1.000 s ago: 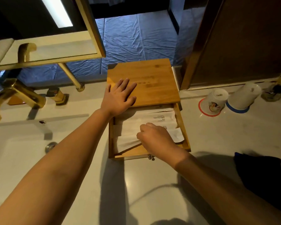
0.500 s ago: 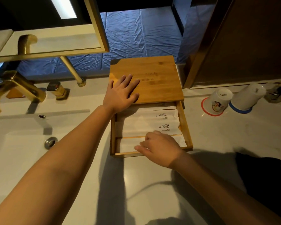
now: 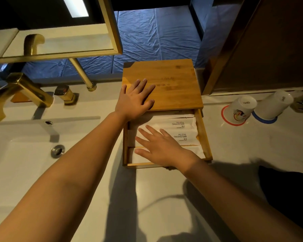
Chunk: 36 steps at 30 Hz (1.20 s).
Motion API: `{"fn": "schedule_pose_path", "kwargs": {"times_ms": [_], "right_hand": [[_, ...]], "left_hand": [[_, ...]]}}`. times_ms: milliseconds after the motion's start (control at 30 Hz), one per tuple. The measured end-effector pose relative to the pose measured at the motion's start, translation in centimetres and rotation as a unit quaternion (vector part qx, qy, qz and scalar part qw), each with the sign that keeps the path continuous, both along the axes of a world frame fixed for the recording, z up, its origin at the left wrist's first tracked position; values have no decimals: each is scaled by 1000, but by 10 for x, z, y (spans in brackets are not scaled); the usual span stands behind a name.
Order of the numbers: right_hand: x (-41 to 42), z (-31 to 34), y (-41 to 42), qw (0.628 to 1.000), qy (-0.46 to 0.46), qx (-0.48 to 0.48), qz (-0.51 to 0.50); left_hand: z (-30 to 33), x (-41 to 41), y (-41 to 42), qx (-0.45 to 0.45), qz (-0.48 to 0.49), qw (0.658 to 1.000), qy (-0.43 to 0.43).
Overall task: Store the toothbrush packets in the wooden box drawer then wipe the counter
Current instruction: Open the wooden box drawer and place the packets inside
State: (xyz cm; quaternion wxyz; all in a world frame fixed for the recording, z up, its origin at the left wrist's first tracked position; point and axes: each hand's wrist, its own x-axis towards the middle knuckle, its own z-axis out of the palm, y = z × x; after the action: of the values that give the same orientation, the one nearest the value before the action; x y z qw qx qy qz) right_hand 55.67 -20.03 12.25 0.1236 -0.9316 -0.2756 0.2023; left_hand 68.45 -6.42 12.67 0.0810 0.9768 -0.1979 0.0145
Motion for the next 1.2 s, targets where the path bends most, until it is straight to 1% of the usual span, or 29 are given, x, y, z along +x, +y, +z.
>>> {"fn": "schedule_pose_path", "kwargs": {"times_ms": [100, 233, 300, 333, 367, 433, 467, 500, 567, 600, 700, 733, 767, 800, 867, 900, 967, 1000, 1033, 1067, 1200], "right_hand": [[-1, -16, -3, 1000, 9, 10, 3], [-2, -13, -6, 1000, 26, 11, 3], [-5, 0, -7, 999, 7, 51, -13], [-8, 8, -9, 994, -20, 103, -43], [-14, 17, -13, 980, -52, 174, -80], [-33, 29, -26, 936, -107, 305, -141], [-45, 30, -35, 914, -101, 352, -174], [-59, 28, -44, 896, -59, 380, -222], [-84, 22, -56, 860, 70, 399, -309], [-94, 17, -58, 844, 110, 399, -340], [-103, 8, -50, 830, 131, 369, -397], [-100, 8, -44, 823, 155, 358, -413], [-96, 7, -39, 805, 207, 346, -434], [-92, 5, -35, 776, 278, 332, -458], [-84, 4, -29, 693, 413, 324, -494], [-81, 2, -30, 647, 450, 345, -510], [-76, 1, -33, 558, 483, 409, -536], [-75, 1, -34, 526, 492, 437, -539], [-75, 0, -36, 514, 496, 451, -536], [-75, 0, -37, 516, 497, 455, -529], [-75, 1, -40, 555, 477, 462, -501]], "left_hand": [[1, 0, 0, 0, -2, 1000, 2], [2, 0, 1, 1, -5, 1000, 2], [1, 0, 0, -1, -5, 1000, 0], [1, 0, 0, -3, -4, 1000, -1], [1, 0, 0, -4, -3, 1000, -2], [1, 0, 0, -7, -1, 1000, 0], [0, 0, 0, -7, -1, 1000, 0], [0, 0, 1, -6, -2, 1000, -1], [-1, 1, 1, -5, -2, 1000, -4], [-1, 1, 1, -5, -3, 1000, -3], [-1, 1, 1, -2, -3, 1000, 1], [0, 1, 0, -1, -3, 1000, 2], [0, 1, 0, -1, -3, 1000, 3], [1, 1, 0, -3, -2, 1000, 5], [1, 0, 0, -7, -2, 1000, 8], [1, -1, 0, -7, -3, 1000, 8], [2, -1, 0, -7, -5, 1000, 9], [2, -1, 0, -7, -5, 1000, 8], [2, -1, 0, -7, -6, 1000, 8], [3, 0, 1, -7, -6, 1000, 7], [2, 0, 1, -8, -5, 1000, 7]]}}
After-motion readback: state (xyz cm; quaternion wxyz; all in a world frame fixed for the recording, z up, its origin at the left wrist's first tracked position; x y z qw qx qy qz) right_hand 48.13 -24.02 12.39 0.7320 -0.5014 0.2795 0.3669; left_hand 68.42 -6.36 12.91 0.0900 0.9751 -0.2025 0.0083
